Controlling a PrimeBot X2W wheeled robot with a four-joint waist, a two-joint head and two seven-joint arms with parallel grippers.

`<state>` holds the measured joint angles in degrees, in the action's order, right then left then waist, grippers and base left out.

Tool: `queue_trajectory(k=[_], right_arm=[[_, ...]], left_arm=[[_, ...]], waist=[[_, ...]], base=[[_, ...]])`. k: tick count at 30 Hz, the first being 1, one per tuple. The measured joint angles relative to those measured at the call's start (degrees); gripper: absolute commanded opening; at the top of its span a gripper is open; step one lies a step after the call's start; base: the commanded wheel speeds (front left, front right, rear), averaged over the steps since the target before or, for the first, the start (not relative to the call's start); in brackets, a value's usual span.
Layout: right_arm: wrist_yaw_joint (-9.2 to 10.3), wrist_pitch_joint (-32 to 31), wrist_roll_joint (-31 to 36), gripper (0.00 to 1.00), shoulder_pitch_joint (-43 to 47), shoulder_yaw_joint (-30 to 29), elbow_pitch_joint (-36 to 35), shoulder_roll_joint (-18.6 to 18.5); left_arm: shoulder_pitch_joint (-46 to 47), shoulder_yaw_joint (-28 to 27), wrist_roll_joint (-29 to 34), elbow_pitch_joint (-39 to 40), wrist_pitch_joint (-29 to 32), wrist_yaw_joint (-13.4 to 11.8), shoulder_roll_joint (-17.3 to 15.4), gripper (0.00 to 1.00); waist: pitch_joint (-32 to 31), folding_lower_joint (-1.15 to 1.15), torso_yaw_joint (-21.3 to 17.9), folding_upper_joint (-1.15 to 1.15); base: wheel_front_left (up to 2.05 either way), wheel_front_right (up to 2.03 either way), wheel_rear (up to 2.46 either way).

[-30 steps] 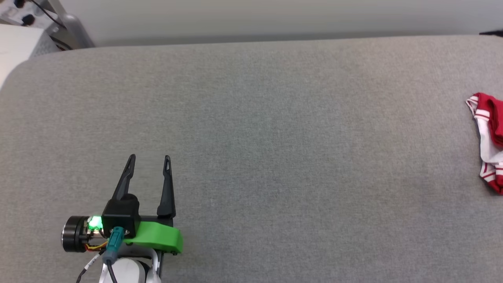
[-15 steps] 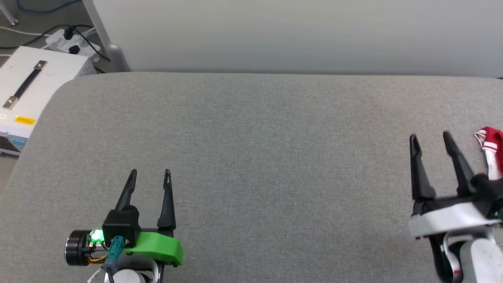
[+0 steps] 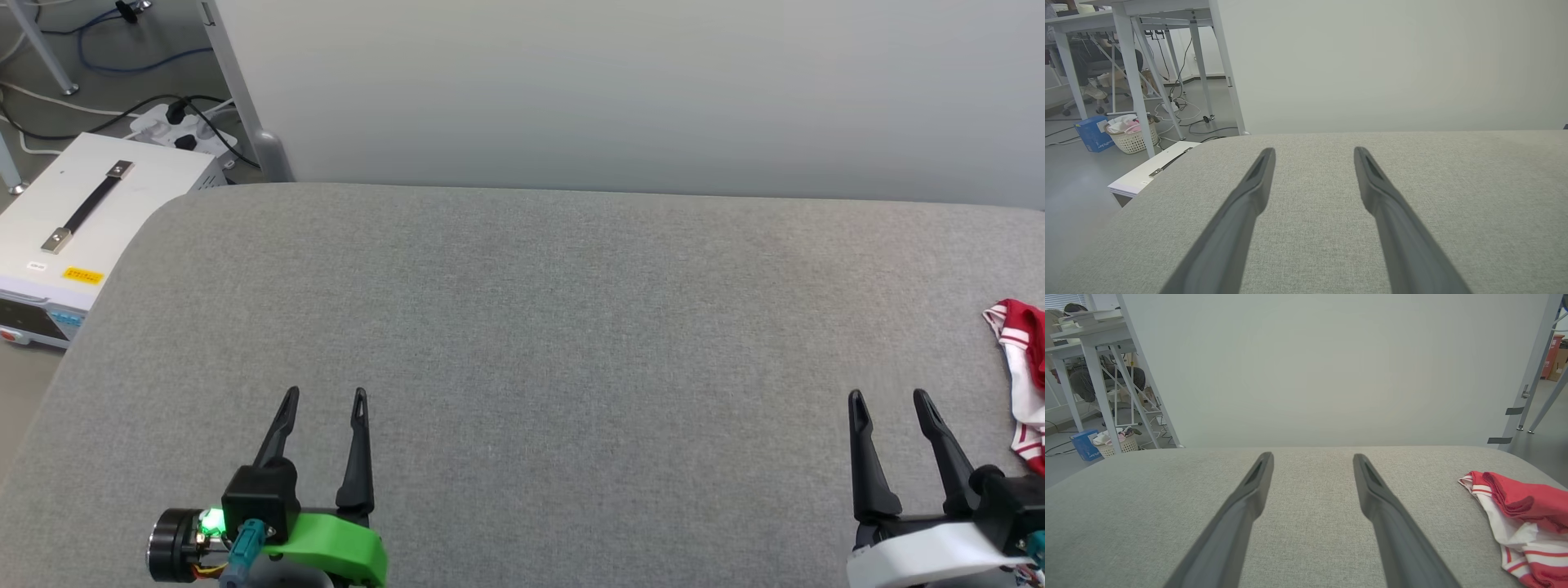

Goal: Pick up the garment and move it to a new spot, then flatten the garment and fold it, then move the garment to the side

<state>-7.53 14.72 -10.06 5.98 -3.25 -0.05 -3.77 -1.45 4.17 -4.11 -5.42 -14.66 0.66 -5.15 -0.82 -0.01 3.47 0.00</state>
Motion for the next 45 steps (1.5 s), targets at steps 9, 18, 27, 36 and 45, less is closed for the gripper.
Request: queue_trajectory(k=[9, 18, 27, 36, 45], right_arm=[[0.00, 0.0, -0.2, 1.00, 2.2, -0.5, -0.2, 0.5], [0.00, 0.0, -0.1, 0.00, 2.2, -0.3, 0.0, 0.6], [0.00, -0.9, 0.3, 0.00, 2.1, -0.2, 0.0, 0.6], [0.00, -1.7, 0.9, 0.00, 2.0, 0.0, 0.0, 0.6], [0.00, -2.9, 1.5, 0.00, 1.6, 0.3, 0.0, 0.6]], left_arm=[[-0.5, 0.5, 0.0, -0.9, 0.0, 0.7, 0.2, 1.00], [-0.6, 0.7, -0.2, -1.5, 0.1, 1.2, 0.2, 0.00], [-0.6, 0.5, -0.1, -1.4, 0.7, 1.2, 0.2, 0.00], [-0.5, 0.2, 0.0, -0.9, 1.9, 1.1, 0.2, 0.00], [-0.5, -0.2, 0.1, -0.4, 2.9, 1.1, 0.3, 0.00]], waist=[[-0.6, 0.00, 0.4, 0.00], [-0.6, 0.00, 0.4, 0.00], [-0.5, 0.00, 0.2, 0.00], [-0.4, 0.00, -0.1, 0.00], [-0.3, 0.00, -0.4, 0.00]], base=[[0.00, 0.00, 0.00], [0.00, 0.00, 0.00], [0.00, 0.00, 0.00], [0.00, 0.00, 0.00], [0.00, 0.00, 0.00]])
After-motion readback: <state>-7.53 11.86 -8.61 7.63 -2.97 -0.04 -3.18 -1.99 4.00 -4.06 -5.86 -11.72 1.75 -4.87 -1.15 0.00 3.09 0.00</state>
